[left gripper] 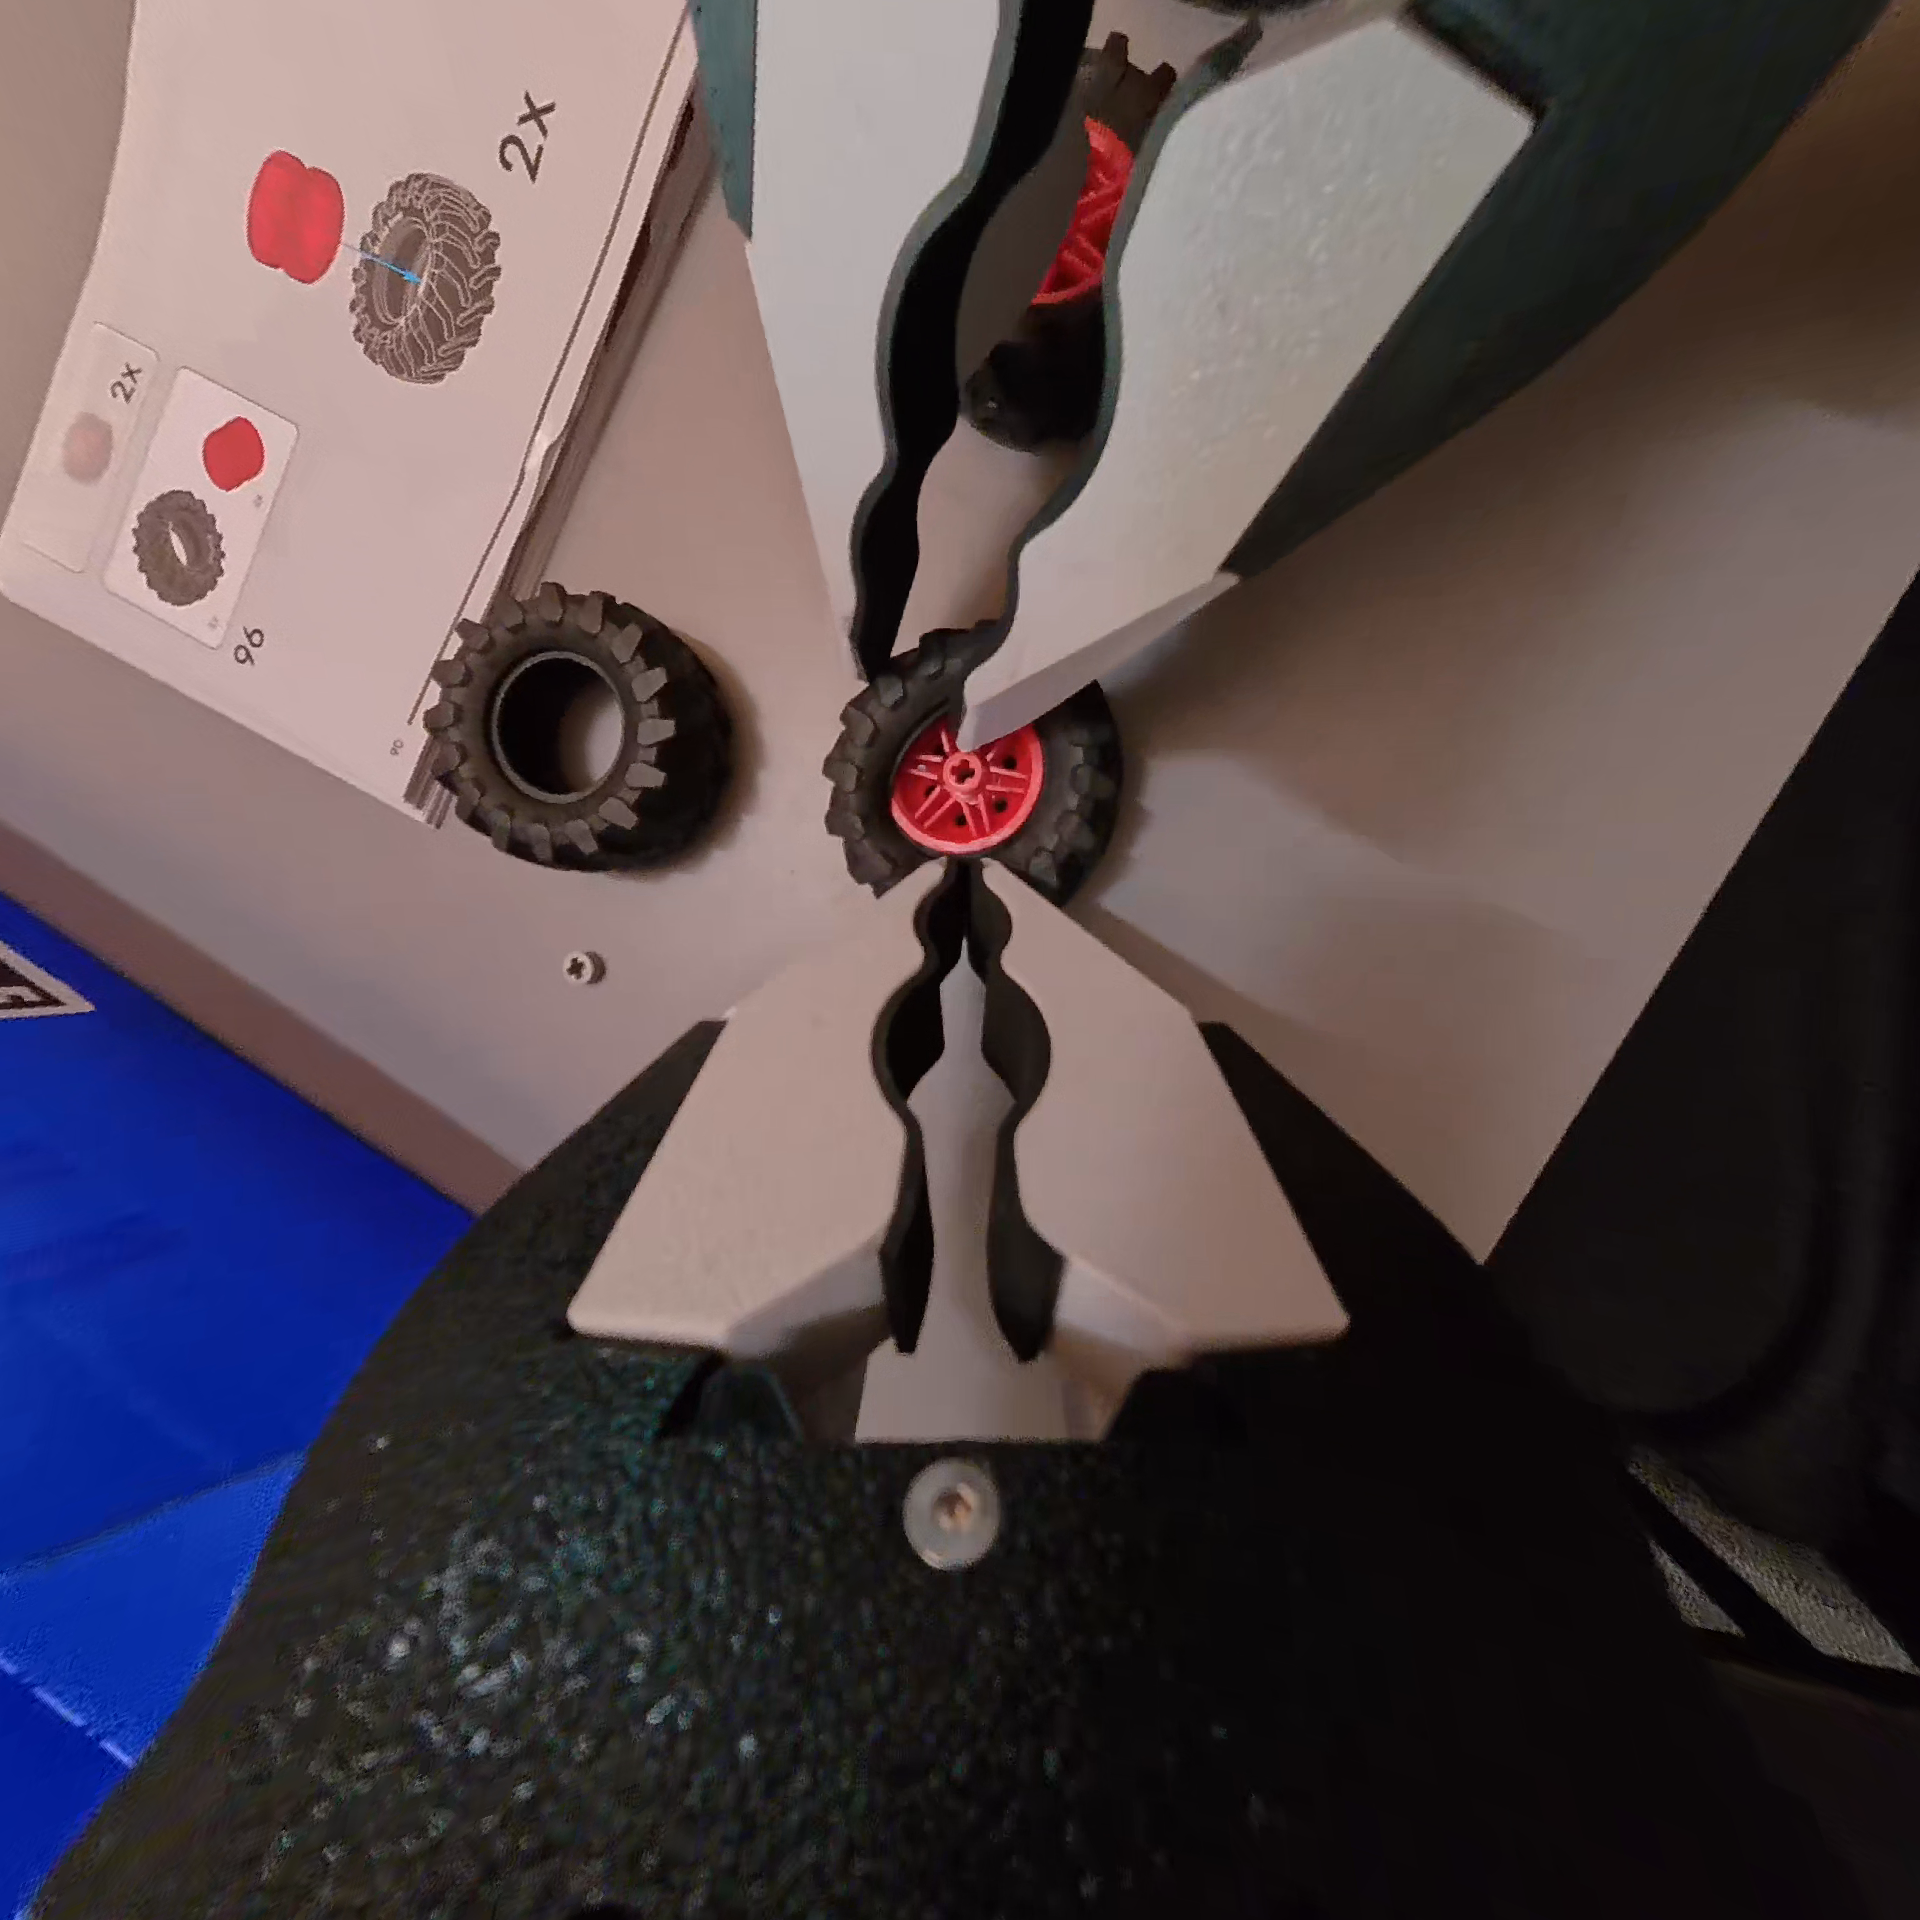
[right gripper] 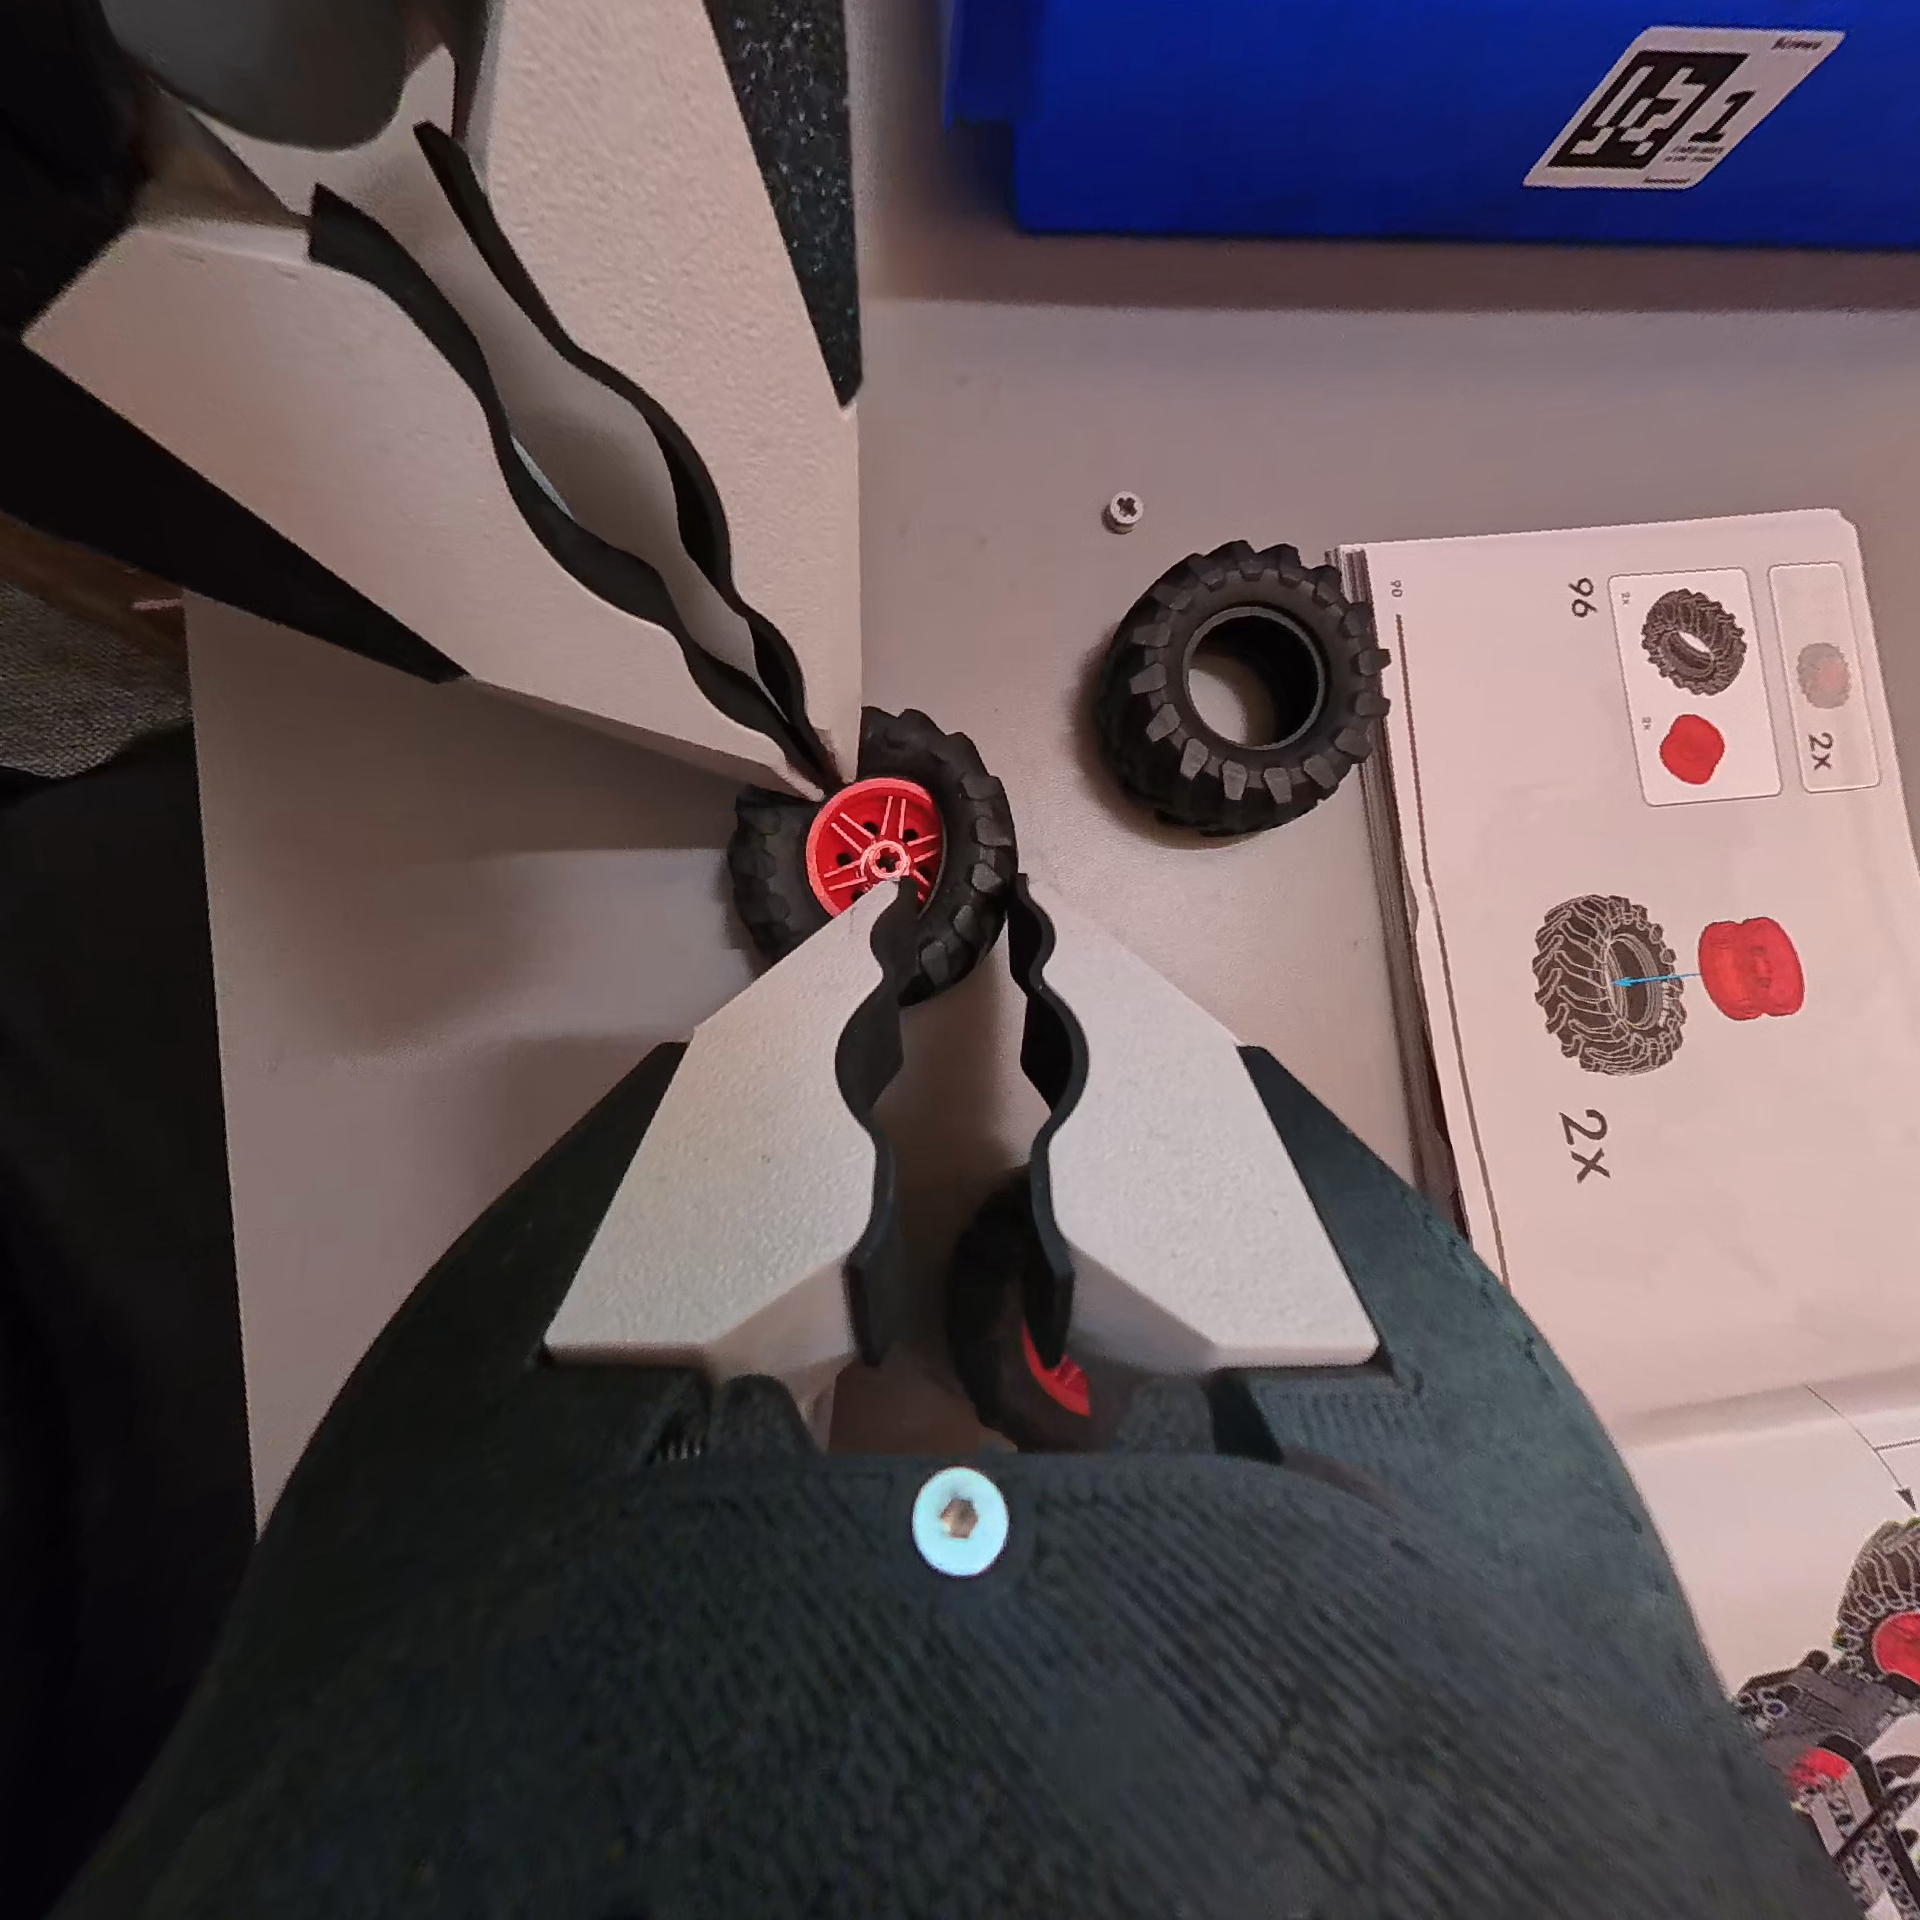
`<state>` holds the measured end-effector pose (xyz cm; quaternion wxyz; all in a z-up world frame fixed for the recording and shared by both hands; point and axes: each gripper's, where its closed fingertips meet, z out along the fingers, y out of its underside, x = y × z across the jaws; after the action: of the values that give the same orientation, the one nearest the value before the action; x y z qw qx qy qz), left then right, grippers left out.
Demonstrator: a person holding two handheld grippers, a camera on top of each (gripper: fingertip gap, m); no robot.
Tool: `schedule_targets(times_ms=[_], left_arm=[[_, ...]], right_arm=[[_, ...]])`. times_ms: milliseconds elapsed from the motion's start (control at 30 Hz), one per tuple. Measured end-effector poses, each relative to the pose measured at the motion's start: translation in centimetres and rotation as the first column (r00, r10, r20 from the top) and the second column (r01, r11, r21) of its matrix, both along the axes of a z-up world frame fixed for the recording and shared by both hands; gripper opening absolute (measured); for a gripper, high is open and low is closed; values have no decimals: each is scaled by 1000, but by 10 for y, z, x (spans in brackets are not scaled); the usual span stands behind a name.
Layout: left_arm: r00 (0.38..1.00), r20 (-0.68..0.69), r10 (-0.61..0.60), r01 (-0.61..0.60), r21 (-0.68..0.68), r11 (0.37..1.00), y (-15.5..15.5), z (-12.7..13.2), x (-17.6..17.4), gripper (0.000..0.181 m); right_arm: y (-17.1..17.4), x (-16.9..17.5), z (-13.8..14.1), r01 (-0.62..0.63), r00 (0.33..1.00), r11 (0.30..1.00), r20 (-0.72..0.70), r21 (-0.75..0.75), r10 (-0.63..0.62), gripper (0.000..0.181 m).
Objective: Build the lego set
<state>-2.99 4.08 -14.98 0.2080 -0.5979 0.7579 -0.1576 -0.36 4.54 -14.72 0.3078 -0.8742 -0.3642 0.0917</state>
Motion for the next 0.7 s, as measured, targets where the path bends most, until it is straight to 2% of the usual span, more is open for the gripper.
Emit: schedule_targets(times_ms=[100, 233, 367, 500, 633, 700], left_arm=[[998, 56, 33, -33, -10, 999, 0, 1, 1, 0], [978, 204, 52, -52, -6, 999, 3, 7, 5, 0], [962, 263, 71, -71, -12, 997, 12, 15, 7, 0], [969, 241, 61, -59, -17, 998, 19, 16, 12, 0], [977, 196, 80, -90, 43, 995, 36, 8, 14, 0], [978, 200, 65, -68, 11, 998, 31, 6, 17, 2]], right_arm=[[0, 0, 0, 1, 1000, 1000, -2, -8, -1, 16], [0, 0, 0, -15, 999, 1000, 44, -9, 15, 17], [1, 0, 0, -24, 999, 1000, 41, -8, 24, 17], [-1, 1, 3, -12, 1000, 1000, 22, -21, 12, 17], [-22, -3, 15, 29, 999, 999, -31, -21, -29, 24], [-31, -4, 17, 70, 996, 998, -49, 2, -69, 27]])
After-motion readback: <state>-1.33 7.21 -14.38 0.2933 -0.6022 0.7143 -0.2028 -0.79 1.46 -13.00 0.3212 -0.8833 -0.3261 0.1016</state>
